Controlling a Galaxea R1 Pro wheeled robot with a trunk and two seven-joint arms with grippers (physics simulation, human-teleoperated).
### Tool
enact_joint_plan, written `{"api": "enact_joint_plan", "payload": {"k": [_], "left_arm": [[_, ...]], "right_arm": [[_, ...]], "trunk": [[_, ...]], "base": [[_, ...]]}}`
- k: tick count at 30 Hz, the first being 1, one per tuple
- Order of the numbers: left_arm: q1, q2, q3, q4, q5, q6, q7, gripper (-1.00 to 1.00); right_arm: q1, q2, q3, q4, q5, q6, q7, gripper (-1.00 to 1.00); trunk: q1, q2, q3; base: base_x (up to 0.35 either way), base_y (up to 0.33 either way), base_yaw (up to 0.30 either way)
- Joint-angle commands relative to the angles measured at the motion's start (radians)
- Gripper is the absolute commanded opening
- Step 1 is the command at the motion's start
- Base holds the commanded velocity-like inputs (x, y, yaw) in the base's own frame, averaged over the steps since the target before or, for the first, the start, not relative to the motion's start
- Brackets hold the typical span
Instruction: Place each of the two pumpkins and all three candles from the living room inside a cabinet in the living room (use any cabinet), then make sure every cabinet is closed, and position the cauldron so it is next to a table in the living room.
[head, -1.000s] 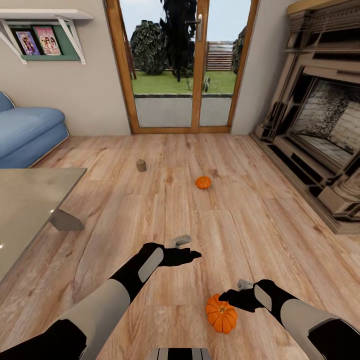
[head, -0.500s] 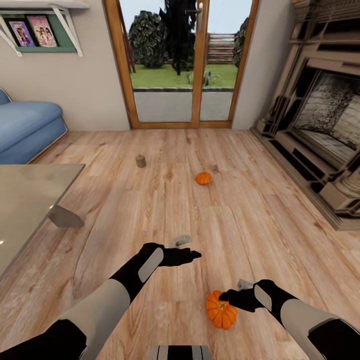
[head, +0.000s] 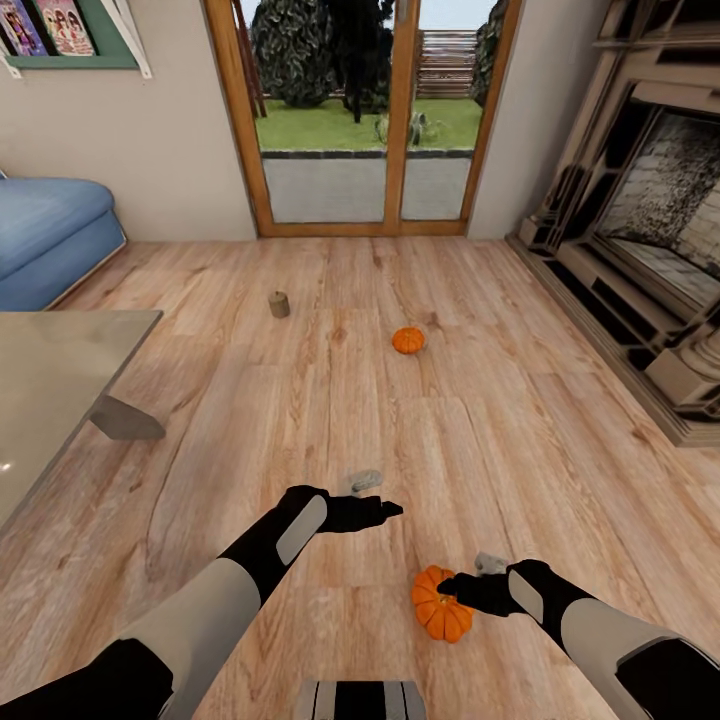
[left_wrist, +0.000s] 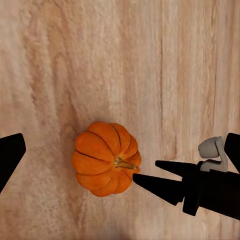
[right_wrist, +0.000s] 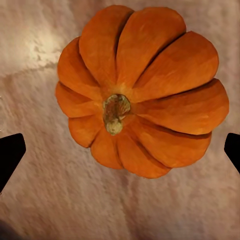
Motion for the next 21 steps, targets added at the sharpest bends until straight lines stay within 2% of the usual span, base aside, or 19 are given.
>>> {"api": "enact_joint_plan", "payload": {"k": [1,6,21], "left_arm": [[-0.001,0.0,0.0,0.0,-0.003,0.003,-0.003,1.0],[-0.001,0.0,-0.001,0.0,-0.003,0.003,-0.004,1.0],[-0.001,0.0,-0.001,0.0,-0.003,0.003,-0.004,1.0]], "right_arm": [[0.0,-0.001,0.006,-0.001,-0.005,-0.018,0.003,1.0],[0.0,0.0,0.007,-0.001,-0.005,-0.1,0.005,1.0],[0.002,0.0,0.008,-0.001,-0.003,-0.12,0.006,1.0]], "trunk": [[0.0,0.0,-0.001],[0.0,0.0,-0.001],[0.0,0.0,-0.001]], "base": [[0.0,0.0,0.0],[0.0,0.0,0.0],[0.0,0.0,0.0]]}}
